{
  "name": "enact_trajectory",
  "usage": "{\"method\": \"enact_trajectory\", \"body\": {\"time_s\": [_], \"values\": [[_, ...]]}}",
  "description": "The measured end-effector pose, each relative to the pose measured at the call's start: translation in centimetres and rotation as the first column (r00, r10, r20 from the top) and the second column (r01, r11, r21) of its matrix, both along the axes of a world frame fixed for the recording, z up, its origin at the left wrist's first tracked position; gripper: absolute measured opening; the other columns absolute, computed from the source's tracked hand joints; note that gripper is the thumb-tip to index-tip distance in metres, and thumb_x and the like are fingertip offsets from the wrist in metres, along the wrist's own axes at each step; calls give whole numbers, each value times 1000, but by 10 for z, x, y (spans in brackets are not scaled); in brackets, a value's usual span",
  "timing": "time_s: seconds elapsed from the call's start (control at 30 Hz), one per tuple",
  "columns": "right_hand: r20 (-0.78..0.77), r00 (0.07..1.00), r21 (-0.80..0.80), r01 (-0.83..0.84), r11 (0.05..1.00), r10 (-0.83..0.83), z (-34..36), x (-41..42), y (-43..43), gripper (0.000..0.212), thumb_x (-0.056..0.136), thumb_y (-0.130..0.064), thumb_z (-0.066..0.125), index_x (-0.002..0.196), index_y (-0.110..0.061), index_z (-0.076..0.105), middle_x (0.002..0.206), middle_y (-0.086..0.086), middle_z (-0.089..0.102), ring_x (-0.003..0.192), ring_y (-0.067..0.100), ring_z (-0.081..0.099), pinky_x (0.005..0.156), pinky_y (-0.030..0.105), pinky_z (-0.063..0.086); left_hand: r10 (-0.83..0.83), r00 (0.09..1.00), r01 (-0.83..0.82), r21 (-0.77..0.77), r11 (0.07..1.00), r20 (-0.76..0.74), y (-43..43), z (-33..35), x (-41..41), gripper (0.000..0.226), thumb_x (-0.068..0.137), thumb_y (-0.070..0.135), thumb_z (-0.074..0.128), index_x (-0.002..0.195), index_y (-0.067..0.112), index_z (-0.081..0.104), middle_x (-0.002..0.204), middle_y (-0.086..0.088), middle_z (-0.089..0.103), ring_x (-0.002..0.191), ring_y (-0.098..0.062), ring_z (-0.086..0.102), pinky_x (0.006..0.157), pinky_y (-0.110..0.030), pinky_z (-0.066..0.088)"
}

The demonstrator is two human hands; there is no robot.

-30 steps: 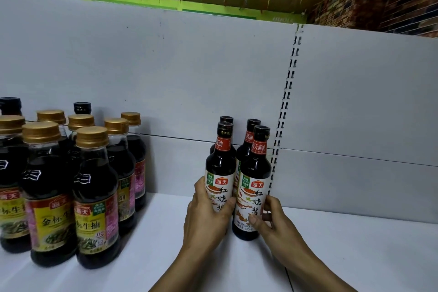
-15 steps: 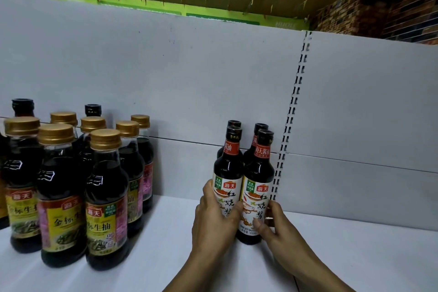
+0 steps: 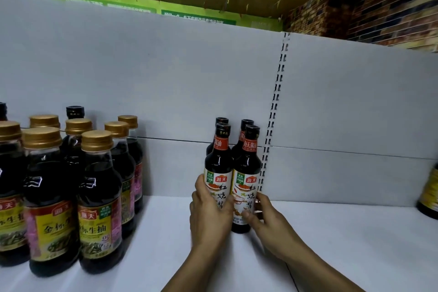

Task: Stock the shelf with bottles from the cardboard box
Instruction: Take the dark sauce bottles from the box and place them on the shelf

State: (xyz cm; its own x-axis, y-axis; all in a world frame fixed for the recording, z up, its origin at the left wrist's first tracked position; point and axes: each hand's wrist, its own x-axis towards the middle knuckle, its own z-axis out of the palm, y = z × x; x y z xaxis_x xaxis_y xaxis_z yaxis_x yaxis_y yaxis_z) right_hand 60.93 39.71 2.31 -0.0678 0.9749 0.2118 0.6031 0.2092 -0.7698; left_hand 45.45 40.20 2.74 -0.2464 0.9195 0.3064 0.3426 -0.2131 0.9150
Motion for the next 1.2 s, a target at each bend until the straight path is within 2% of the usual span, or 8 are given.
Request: {"method": "enact_trajectory", "body": {"time_s": [0.1, 0.23, 0.57, 0.7, 0.83, 0.97, 1.07, 1.2], "values": [[-16, 998, 12, 55, 998, -54, 0, -5, 0, 43, 102, -37, 57, 140, -33, 38, 126, -19, 58, 108, 0, 62, 96, 25, 49, -13, 1000, 13, -15, 1000, 20, -1, 1, -4, 72, 89, 32, 75, 144, 35, 28, 137, 2, 58, 120, -25, 60, 101, -51, 53], [10, 995, 49, 102, 994, -103, -3, -9, -2, 44, 101, -43, 57, 140, -32, 40, 137, -11, 61, 119, 11, 63, 104, 39, 51, -24, 999, 25, -26, 999, 21, -2, 2, -5, 65, 91, 32, 72, 139, 32, 28, 135, 1, 62, 116, -26, 64, 98, -48, 55], [40, 979, 55, 197, 979, -199, -4, -18, -3, 50, 99, -46, 58, 142, -29, 40, 137, -9, 62, 115, 12, 65, 100, 41, 53, -11, 1000, 11, -14, 1000, -5, 3, -3, 0, 66, 92, 28, 69, 144, 27, 28, 138, -7, 53, 124, -31, 56, 103, -52, 50], [41, 978, 53, 201, 978, -203, -2, -19, -6, 50, 99, -45, 58, 143, -29, 39, 136, -9, 63, 110, 10, 67, 98, 39, 54, 14, 1000, -14, -32, 999, -22, 5, -4, 0, 69, 92, 24, 70, 149, 19, 31, 142, -11, 40, 134, -31, 39, 108, -42, 40], [33, 979, 51, 198, 979, -200, -1, -20, -8, 47, 100, -43, 58, 141, -30, 41, 136, -8, 63, 111, 12, 67, 99, 40, 53, 12, 999, -13, -31, 999, -35, 5, -2, -2, 71, 92, 24, 71, 151, 17, 31, 142, -12, 41, 134, -32, 38, 108, -42, 39], [63, 981, 50, 180, 983, -182, -1, -19, -13, 55, 99, -50, 56, 146, -32, 37, 141, -8, 59, 120, 14, 63, 102, 40, 52, 46, 998, -47, -30, 998, -36, 1, 2, -1, 88, 90, 25, 73, 158, 15, 19, 149, -16, 34, 139, -35, 31, 112, -44, 34], [77, 983, 40, 165, 985, -168, 0, -13, -21, 61, 98, -54, 54, 151, -32, 32, 147, -5, 54, 125, 16, 60, 105, 42, 50, 157, 986, -151, 100, 983, -51, -9, 11, 2, 92, 86, 26, 77, 158, 13, 21, 148, -15, 32, 137, -33, 29, 113, -44, 34], [51, 982, 19, 179, 984, -179, 12, -1, -37, 63, 100, -48, 54, 154, -29, 28, 150, 0, 48, 122, 18, 60, 97, 27, 45, 195, 981, -183, 358, 916, 2, -26, 22, 8, 70, 82, 13, 76, 142, 12, 40, 132, -9, 42, 122, -22, 37, 102, -33, 36]]}}
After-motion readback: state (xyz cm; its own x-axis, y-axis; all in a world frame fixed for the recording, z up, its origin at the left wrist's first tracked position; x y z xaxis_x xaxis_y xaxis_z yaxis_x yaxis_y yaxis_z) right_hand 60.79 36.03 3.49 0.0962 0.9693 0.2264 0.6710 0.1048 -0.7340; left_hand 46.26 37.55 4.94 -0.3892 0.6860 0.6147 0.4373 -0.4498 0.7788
